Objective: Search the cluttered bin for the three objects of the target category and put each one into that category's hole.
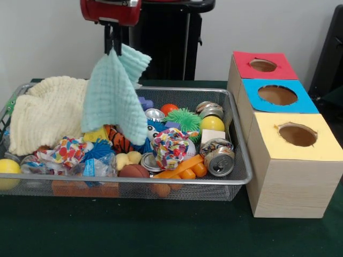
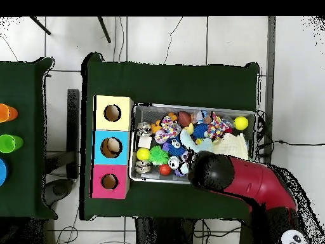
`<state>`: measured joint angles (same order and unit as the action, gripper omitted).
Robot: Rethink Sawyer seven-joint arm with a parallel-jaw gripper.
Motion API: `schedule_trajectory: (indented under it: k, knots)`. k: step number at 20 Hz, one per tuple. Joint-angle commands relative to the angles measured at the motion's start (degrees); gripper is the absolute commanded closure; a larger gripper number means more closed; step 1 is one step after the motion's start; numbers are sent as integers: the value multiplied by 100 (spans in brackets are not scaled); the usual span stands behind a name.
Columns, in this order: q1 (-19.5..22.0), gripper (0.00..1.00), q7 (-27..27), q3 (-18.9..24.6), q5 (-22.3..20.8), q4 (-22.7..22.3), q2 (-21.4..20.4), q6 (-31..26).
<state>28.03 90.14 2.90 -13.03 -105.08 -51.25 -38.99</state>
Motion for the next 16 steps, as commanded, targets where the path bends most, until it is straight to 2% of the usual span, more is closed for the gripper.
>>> schedule_trajectory:
  k: [1,7,11,16]
  knots:
    - [-235,100,486,740,509,-986,74,119]
    - [-812,100,1107,529,823,-1046,-4,268]
    - [-995,100,1189,420,949,-1057,167,616]
    - [-1083,100,1147,276,864,-1000,550,1175]
